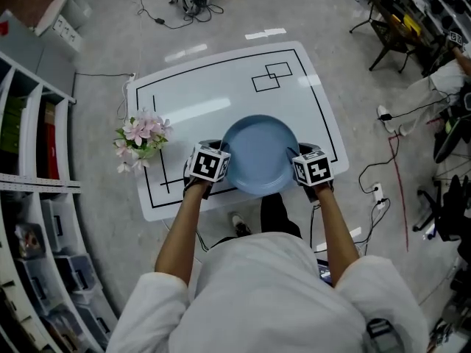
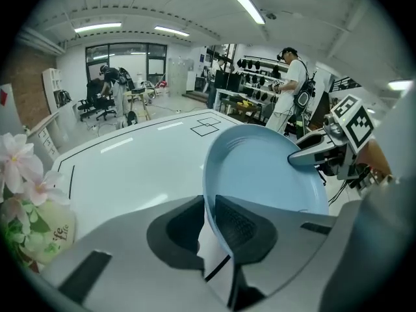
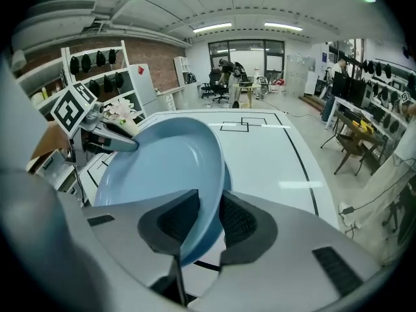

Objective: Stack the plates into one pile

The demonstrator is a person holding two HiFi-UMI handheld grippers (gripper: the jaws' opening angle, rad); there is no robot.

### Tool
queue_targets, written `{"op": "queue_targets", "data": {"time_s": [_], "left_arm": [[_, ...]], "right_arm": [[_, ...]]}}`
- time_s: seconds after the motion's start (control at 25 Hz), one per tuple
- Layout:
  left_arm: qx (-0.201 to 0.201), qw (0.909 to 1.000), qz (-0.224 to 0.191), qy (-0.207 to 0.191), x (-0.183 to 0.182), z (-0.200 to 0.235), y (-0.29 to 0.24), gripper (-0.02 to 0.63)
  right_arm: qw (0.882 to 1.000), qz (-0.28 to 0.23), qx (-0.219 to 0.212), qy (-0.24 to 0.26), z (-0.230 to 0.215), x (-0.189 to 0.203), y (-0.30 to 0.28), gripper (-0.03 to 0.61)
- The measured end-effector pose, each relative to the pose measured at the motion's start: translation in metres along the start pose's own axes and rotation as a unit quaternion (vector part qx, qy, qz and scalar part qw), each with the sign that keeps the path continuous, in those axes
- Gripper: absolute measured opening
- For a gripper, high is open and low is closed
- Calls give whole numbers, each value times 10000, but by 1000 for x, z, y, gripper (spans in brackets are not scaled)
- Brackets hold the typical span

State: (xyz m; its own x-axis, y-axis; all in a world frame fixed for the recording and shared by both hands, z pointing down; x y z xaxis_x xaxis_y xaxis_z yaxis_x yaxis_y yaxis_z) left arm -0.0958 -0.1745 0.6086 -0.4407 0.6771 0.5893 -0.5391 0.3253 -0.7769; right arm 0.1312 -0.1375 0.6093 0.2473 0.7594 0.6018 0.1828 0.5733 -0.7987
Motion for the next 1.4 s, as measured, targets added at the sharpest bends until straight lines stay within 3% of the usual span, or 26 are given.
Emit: {"op": "queue_targets", "data": {"time_s": [0.36,0.44,0.6,0.8,1.0,1.12,1.32,1.4], "left_arm": [[-232,9994,-149,-202,11,1,-18,95],[-173,9997,-96,-150,16,-2,-21,163],[-143,9999,-11,-62,26,-6,-20,176],[-236,9996,-124,-82,32,-9,-9,176],[-472,9964,-675,-208,20,-12,26,172],[-614,9904,-1223,-195,1,-13,63,131],[-625,9663,-2474,-346,-38,-19,137,25],[-598,9560,-2830,-484,-50,-25,163,20]], "right_arm": [[9999,-94,-62,-42,-4,1,-11,127],[9998,-109,-142,-83,-1,1,-10,160],[9998,-182,-42,22,-1,1,-6,290],[9991,-380,126,117,-6,-7,9,314],[9962,-805,328,42,-4,-24,42,274],[9917,-1201,457,23,3,-43,75,217],[9760,-2015,829,1,15,-83,142,31],[9683,-2308,946,114,22,-97,168,15]]}}
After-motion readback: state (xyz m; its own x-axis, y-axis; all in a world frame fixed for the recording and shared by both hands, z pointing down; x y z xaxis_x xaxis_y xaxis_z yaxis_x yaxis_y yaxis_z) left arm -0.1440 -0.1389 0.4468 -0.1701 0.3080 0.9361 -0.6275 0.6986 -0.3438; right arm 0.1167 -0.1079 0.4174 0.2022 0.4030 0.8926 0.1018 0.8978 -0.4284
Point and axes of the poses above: the fingertips, and each gripper's own axes: y backward along the fingers, z to its left, x out of its underside, the point moved 3 cm from there along y, backward along the fingers, and after that the axes turned 7 degrees about x, right-handed, at the moved point
